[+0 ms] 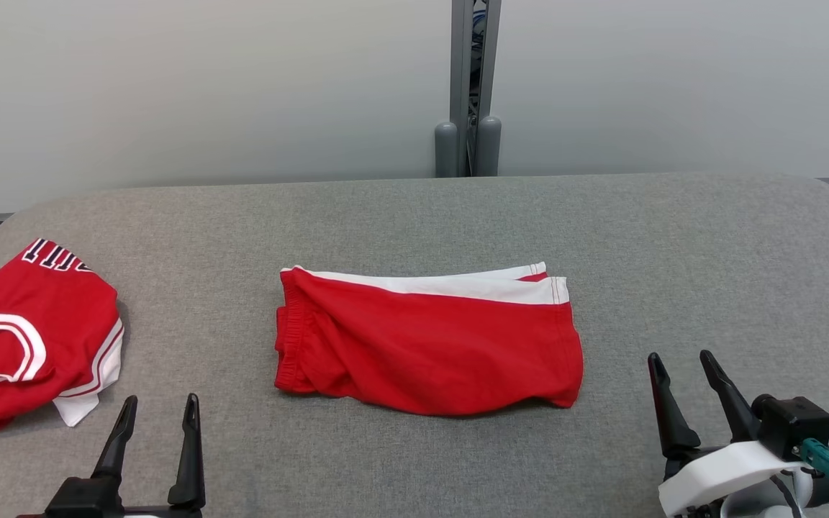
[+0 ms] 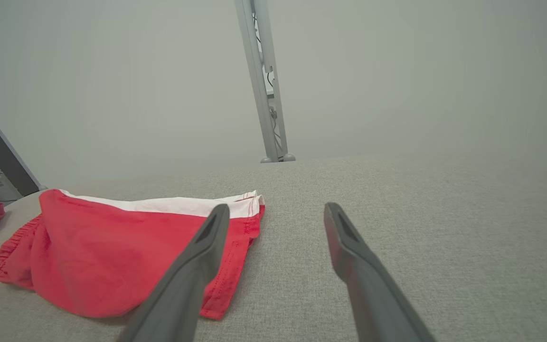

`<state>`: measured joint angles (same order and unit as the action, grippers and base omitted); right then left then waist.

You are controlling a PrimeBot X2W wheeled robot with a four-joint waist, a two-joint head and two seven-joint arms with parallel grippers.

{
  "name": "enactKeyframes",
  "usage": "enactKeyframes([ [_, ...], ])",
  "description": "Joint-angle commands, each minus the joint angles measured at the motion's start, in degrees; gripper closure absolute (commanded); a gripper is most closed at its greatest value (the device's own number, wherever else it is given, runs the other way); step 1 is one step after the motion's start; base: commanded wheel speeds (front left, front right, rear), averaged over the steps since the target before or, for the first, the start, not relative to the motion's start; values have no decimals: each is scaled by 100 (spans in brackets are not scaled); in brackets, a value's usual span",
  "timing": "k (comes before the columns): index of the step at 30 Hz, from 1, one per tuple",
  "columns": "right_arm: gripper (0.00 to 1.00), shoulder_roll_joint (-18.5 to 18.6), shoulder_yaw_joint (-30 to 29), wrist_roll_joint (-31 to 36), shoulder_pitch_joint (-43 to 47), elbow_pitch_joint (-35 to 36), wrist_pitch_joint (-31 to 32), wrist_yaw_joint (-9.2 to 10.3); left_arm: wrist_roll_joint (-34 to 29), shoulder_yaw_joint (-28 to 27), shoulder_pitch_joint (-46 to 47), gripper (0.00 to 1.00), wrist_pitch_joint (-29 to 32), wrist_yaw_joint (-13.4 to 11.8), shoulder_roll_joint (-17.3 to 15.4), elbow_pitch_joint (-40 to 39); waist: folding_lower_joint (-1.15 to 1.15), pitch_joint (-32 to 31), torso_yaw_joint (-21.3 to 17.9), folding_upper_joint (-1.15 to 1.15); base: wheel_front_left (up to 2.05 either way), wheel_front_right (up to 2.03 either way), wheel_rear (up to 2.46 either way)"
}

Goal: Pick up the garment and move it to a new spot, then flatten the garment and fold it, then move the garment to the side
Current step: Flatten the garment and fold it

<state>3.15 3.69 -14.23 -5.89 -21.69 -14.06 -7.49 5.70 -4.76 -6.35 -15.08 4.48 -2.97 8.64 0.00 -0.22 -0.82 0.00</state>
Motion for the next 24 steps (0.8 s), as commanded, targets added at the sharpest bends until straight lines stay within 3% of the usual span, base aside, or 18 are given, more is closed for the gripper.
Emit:
enactKeyframes([
  [1, 0, 3, 0, 11, -43, -30, 39, 0, -32, 22, 6, 0, -10, -19, -22, -29, 0, 3, 19, 0, 0, 0, 0],
  [12, 0, 64, 289, -147, -527, -578, 333, 0, -65, 135, 80, 0, -10, -44, -17, -53, 0, 30, 139, 0, 0, 0, 0],
  [24, 0, 186, 674, -463, -1863, -2280, 528, 0, -52, 334, 280, 0, -10, 19, -14, -37, 0, 301, 525, 0, 0, 0, 0],
])
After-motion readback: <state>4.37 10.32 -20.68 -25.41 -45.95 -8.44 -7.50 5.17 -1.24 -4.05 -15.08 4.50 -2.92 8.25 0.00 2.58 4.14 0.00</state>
